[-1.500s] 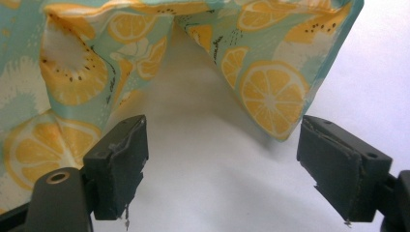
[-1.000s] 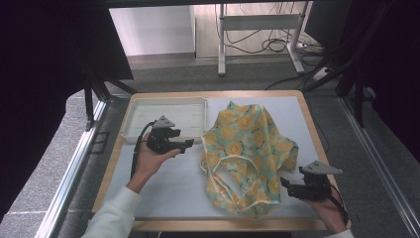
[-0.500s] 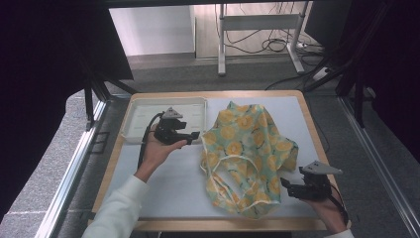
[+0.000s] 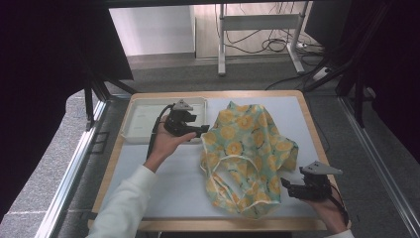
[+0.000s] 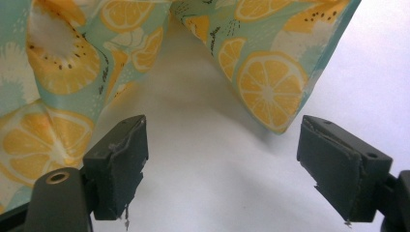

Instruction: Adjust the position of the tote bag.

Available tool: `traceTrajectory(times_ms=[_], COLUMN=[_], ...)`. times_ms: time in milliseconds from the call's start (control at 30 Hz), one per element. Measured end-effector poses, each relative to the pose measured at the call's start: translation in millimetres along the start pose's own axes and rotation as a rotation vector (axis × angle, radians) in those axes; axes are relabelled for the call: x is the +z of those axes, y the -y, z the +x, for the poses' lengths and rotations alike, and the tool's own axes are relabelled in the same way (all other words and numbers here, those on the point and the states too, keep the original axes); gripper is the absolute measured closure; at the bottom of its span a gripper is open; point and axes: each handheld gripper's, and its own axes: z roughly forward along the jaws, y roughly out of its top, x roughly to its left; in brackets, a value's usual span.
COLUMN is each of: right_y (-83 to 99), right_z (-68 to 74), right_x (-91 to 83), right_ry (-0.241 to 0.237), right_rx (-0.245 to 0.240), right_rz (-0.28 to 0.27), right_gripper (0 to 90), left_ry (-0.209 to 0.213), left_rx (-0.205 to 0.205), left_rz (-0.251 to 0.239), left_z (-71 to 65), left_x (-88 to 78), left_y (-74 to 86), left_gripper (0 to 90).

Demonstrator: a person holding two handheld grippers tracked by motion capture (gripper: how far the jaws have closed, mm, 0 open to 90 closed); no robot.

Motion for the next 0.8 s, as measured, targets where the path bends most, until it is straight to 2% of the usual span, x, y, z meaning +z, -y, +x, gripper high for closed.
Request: traceTrajectory(times_ms=[267, 600, 800], right_y=[0.3, 0.6, 0.7], right_z=[-0.6, -1.1, -0.8], right_x=[0.3, 0.2, 0.2], right_ry=[0.002, 0.008, 0.009], right_rx=[-0.003, 0.002, 0.001], right_rz=[0.004, 0.009, 0.009], right_gripper=[18.8, 18.8, 18.9], left_ry=[0.004, 0.003, 0.022], left_rx=[0.006, 0.005, 0.021], left_rz=[0.014, 0.026, 0.037], left_z=[-2.7, -1.1, 2.0], left_x=[12.0, 22.9, 39.8], left_y=[-13.4, -21.9, -27.2], left_gripper=[32.1, 32.4, 32.3])
